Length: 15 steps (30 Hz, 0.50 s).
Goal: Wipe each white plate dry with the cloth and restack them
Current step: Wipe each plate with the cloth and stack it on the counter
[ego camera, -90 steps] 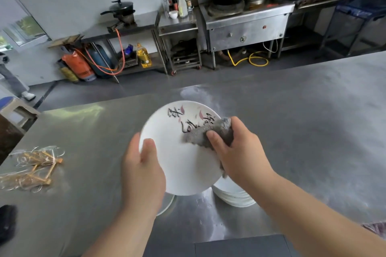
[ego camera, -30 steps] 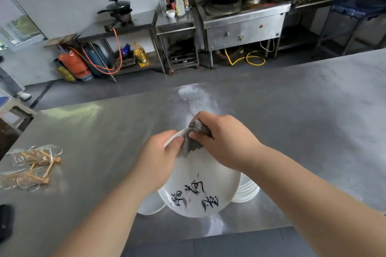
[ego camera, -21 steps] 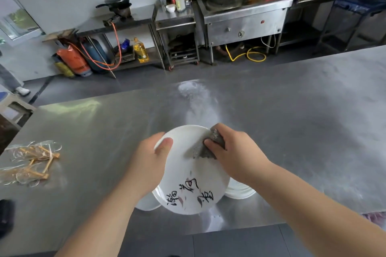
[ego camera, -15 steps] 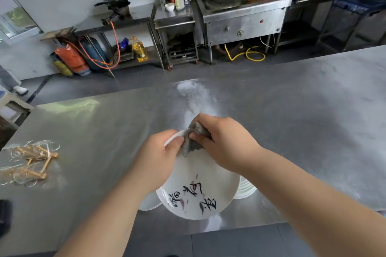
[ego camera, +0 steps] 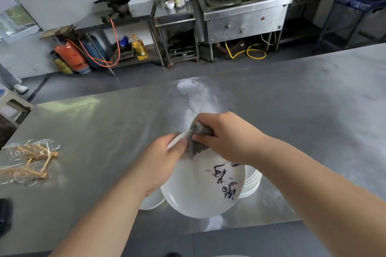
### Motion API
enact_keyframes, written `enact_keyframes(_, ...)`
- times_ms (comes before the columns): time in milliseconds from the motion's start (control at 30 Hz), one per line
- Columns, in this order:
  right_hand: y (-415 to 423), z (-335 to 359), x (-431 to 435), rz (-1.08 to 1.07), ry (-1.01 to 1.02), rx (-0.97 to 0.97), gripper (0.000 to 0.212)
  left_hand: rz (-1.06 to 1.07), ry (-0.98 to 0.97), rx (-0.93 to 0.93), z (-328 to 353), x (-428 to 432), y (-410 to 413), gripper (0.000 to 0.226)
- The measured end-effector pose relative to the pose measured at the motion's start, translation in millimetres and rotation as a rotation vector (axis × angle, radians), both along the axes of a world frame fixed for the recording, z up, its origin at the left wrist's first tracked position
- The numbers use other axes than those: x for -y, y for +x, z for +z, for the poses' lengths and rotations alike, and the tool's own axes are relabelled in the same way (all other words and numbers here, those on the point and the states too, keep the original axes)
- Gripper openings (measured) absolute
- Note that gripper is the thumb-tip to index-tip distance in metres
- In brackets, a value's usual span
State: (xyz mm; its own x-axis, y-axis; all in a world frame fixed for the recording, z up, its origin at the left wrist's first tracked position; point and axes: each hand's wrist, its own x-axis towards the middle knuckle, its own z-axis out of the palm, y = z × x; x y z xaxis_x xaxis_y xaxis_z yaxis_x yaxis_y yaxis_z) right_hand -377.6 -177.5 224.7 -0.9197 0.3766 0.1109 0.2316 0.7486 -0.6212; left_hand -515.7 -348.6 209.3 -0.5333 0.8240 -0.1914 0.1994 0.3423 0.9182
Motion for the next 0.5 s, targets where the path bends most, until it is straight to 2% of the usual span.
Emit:
enact_keyframes(33,-4.1,3.2,2.9,0.001,0.025,-0.011,0.016,-0.001,0.012,-0.095,-0.6,-3.5,2.4,0.023)
enact_keyframes(100,-6.2,1.9,3.9,-0.058,-0.006,-0.082,0.017,0.067,0.071,-0.162,-1.9,-6.5,7.6,0.028)
enact_keyframes(200,1.8,-25.9,2.4,-0.305,-0.185,-0.171,0.025,0.284,0.137,-0.137,-8.1,-2.5,2.9,0.024)
enact_keyframes(267,12.1,-50.7,7.7,-0.402,-0.329,-0.101,0.032,0.381,0.102,-0.133,-13.6,4.4,-4.5,0.023)
enact_keyframes(367,22.8,-67.6,16.9,-0.349,-0.265,0.030,0.033,0.257,-0.001,-0.242,-23.6,11.5,-10.7,0.025)
enact_keyframes(500,9.4,-39.1,15.2,-0.110,-0.023,-0.013,0.016,-0.124,-0.093,-0.290,-19.9,-3.0,4.6,0.027)
